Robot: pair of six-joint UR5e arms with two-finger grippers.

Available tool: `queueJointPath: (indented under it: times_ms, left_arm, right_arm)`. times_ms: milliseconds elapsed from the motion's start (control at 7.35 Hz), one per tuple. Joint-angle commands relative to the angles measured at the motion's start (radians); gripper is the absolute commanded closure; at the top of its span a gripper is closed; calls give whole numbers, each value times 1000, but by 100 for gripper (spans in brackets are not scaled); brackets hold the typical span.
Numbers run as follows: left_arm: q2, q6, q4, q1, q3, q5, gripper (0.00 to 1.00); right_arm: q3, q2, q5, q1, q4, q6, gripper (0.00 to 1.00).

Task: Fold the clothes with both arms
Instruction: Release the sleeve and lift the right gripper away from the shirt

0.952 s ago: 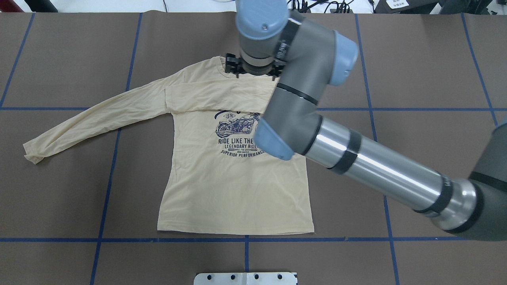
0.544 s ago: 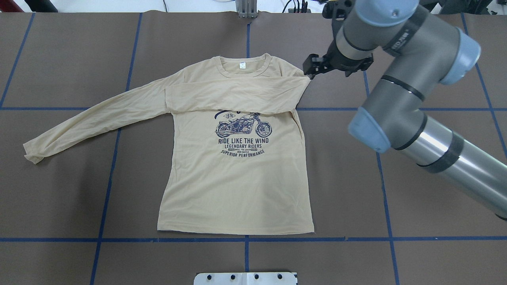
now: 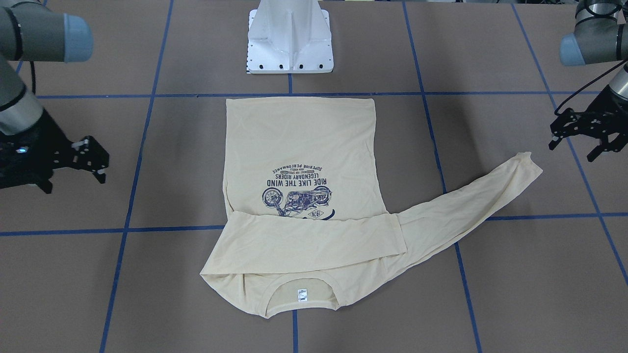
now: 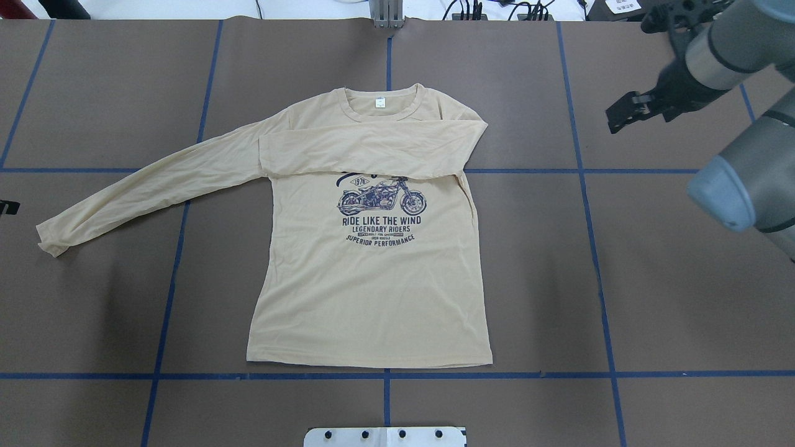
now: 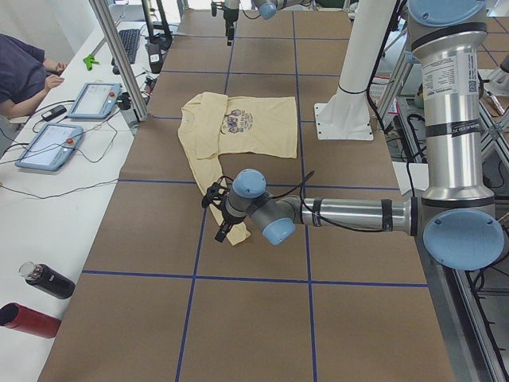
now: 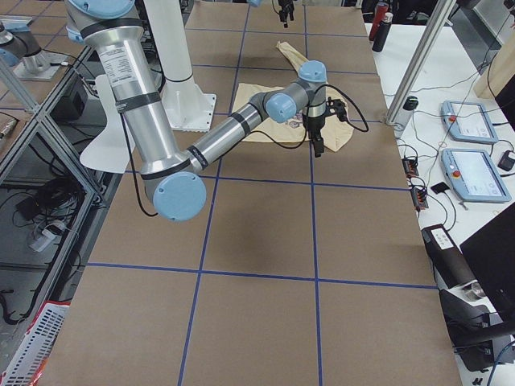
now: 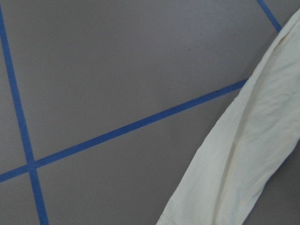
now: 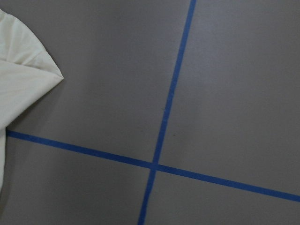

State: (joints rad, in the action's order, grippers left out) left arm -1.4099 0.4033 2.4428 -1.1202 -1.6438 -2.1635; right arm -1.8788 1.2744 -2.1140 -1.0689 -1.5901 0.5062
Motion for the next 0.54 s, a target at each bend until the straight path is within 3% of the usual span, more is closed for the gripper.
queueJointPath:
  times_ms: [0,408]
  left_arm:
    - [5,2,37,87,24,52,0]
    - [5,-1,136,117,93,74,0]
  right_arm:
    - [-7,65,-32,-49,12,-87,0]
    - [-7,65,-32,-49,12,-84,0]
